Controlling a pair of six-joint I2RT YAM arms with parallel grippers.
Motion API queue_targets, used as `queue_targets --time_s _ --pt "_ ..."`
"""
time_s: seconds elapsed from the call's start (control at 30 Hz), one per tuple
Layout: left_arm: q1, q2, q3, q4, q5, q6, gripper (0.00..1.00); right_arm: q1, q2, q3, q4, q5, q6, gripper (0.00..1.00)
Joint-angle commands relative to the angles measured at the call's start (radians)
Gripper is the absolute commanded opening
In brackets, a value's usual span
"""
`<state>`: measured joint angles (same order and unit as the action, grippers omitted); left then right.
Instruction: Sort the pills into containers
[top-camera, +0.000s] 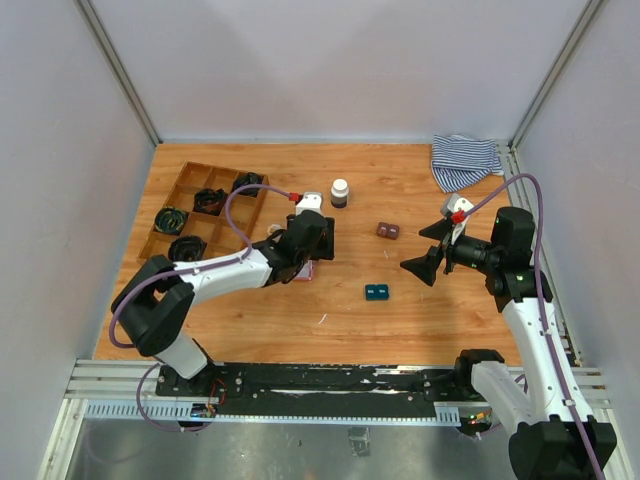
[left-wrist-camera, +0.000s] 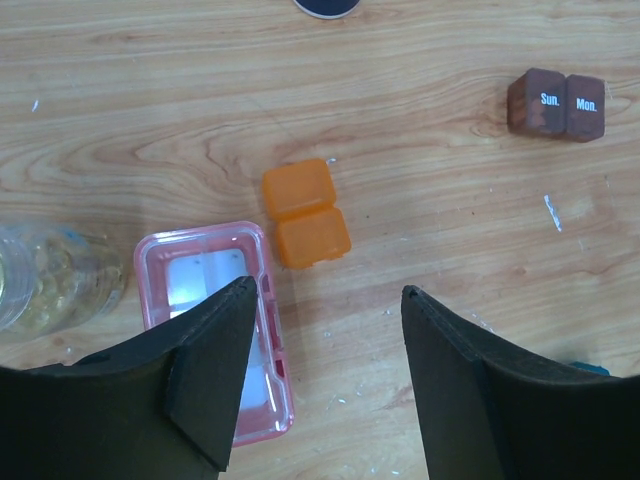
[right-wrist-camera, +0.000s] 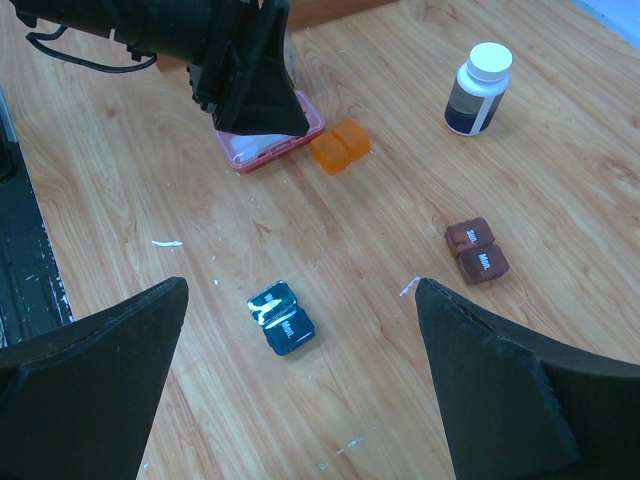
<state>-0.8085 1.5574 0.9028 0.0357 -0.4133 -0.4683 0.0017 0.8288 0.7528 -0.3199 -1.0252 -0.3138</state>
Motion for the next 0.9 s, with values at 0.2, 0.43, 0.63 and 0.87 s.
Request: queue_targets --time_s 0.2,0.43,0.63,0.87 --pt "-0.01 0.114 0.098 -0.016 -0.058 -0.002 0.68 -0.011 -0.014 0.007 -0.011 -0.013 -0.007 0.98" --pt "-0.009 0.197 0.173 -0.041 -0.12 0.043 0.69 -0.012 -0.014 0.005 -0.011 -0.009 -0.008 0.98" --pt "-0.009 0.279 0.252 -0.094 -0.173 0.063 0.7 -0.011 -0.014 0.006 -0.011 -0.009 -0.007 0.98" --pt "-0.008 0.356 0.316 -0.131 -0.198 0.067 0.7 -0.01 -0.015 0.005 -0.012 -0.011 -0.007 0.98"
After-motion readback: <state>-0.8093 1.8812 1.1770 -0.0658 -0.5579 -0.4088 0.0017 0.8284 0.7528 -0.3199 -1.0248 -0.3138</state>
